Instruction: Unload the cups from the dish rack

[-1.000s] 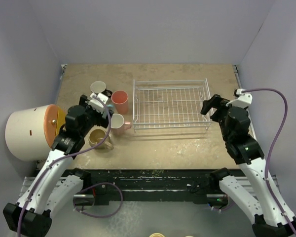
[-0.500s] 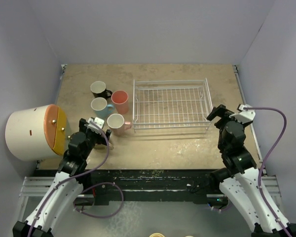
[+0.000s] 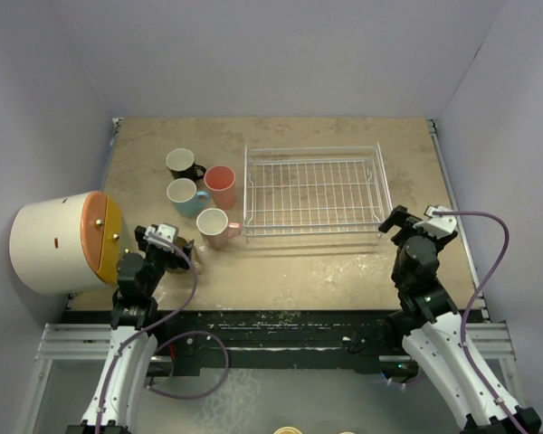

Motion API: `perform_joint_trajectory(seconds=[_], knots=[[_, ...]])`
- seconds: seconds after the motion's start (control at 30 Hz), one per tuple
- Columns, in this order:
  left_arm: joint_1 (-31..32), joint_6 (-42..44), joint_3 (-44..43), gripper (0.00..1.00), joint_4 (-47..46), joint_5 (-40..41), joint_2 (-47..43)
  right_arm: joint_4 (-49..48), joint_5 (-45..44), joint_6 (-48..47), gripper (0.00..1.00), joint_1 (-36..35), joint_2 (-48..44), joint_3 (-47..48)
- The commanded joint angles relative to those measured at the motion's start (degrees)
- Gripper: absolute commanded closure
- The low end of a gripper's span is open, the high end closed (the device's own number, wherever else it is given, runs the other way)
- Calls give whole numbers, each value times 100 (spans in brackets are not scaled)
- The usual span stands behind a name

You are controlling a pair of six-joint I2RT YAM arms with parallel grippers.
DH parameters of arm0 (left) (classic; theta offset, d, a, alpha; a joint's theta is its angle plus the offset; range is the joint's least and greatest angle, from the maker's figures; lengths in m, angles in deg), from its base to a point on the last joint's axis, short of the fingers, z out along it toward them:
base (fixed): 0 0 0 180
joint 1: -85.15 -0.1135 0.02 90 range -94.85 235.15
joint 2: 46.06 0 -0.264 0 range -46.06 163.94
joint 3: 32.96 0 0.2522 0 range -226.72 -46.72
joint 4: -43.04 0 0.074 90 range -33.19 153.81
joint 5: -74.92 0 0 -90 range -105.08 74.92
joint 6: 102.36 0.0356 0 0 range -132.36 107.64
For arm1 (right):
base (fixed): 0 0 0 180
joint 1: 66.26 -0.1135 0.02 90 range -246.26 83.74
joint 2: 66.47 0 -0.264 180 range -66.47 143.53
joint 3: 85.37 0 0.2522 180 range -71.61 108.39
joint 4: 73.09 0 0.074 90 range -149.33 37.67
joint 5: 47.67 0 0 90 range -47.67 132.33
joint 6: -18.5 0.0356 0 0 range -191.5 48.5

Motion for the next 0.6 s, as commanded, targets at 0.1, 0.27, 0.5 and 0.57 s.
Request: perform_joint_trajectory(seconds=[0.1, 0.27, 0.5, 0.57], knots=[[-255, -277, 127, 1, -884, -334, 531, -491, 121, -450, 0, -2, -357, -268], [-255, -554, 100, 1, -972, 435, 656, -727, 83, -488, 0, -5, -70, -451], [-247, -698, 33, 1, -1153, 795, 1051, -1523, 2, -819, 0, -2, 672, -761], [-247, -703, 59, 1, -1085, 794, 888, -1774, -71, -797, 0, -2, 972, -837]])
